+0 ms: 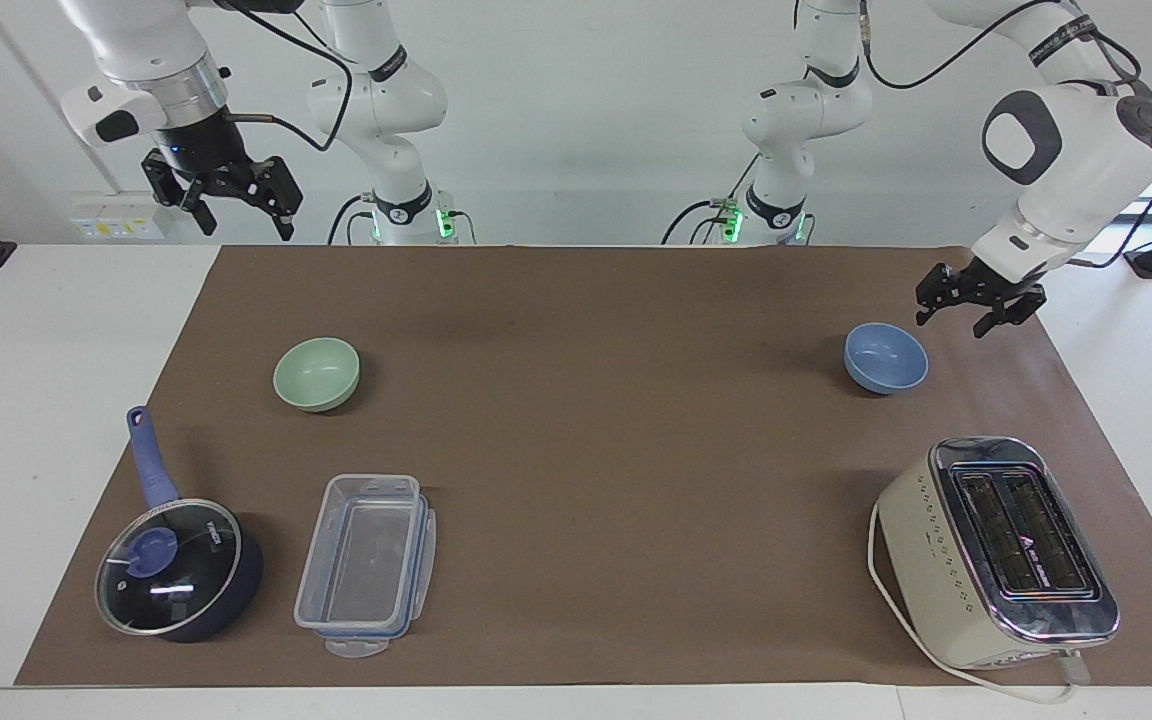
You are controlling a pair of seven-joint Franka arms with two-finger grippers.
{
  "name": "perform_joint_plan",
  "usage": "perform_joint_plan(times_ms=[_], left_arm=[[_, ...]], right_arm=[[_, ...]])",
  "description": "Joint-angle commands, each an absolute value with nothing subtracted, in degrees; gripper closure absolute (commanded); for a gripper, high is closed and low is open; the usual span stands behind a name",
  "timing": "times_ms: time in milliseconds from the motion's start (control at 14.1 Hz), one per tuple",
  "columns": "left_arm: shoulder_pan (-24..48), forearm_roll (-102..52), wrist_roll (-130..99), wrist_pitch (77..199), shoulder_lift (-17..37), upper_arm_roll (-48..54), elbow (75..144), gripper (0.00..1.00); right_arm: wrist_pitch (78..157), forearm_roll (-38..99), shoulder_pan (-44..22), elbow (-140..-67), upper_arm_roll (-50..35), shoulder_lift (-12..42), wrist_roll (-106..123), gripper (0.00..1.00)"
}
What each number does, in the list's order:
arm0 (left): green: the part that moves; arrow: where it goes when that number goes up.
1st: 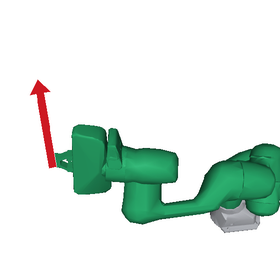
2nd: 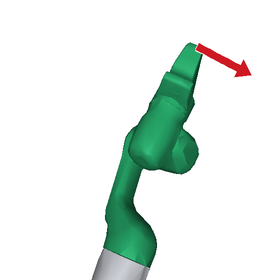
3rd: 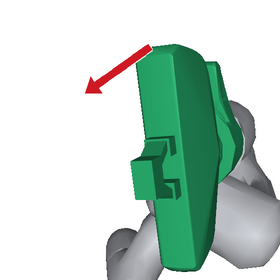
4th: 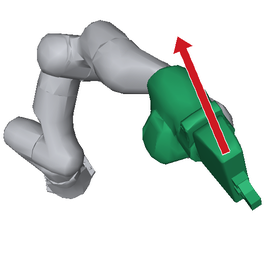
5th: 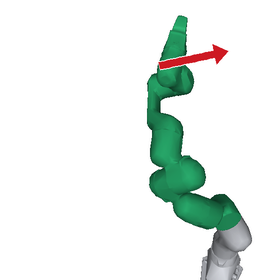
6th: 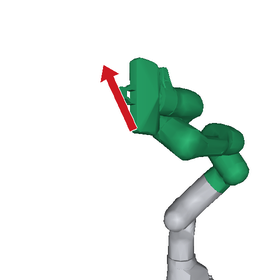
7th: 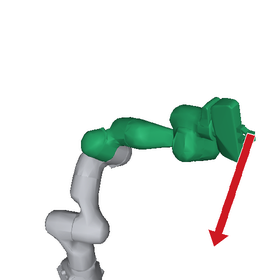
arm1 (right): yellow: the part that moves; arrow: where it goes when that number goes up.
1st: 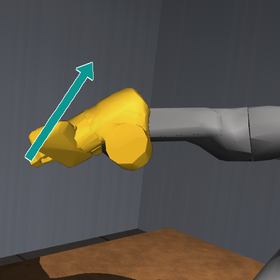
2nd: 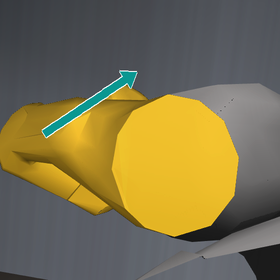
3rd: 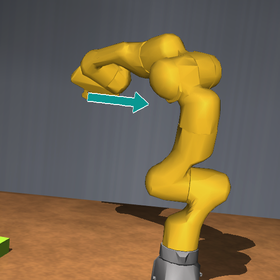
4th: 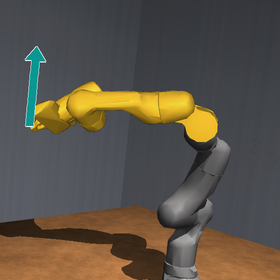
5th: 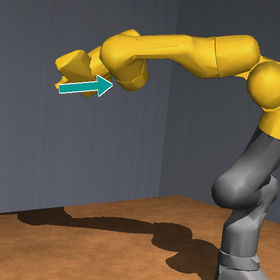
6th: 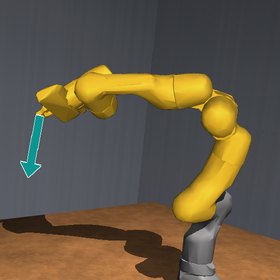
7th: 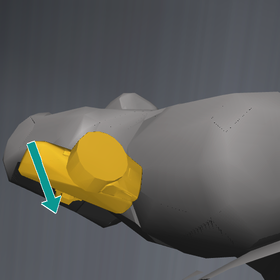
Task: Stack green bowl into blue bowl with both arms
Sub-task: 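Move the left gripper down to the rim of the blue bowl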
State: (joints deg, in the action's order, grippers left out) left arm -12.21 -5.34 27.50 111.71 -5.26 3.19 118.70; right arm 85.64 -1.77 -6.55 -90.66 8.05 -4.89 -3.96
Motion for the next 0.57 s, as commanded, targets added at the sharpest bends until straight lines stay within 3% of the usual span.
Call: perform_joint_plan(times_ms=[0,497], left_arm=[[-15.28,-9.21,33.46,119.5,-4.32,3.69,125.48,0.18],[-19.25,-13.45,38.76,129.63,0.26,3.69,130.77,0.33]], right_arm=[[85.43,-0.88,-6.06,-90.44,8.0,-4.92,-2.46,0.0],[85.43,-0.88,-6.06,-90.44,8.0,-4.92,-2.46,0.0]])
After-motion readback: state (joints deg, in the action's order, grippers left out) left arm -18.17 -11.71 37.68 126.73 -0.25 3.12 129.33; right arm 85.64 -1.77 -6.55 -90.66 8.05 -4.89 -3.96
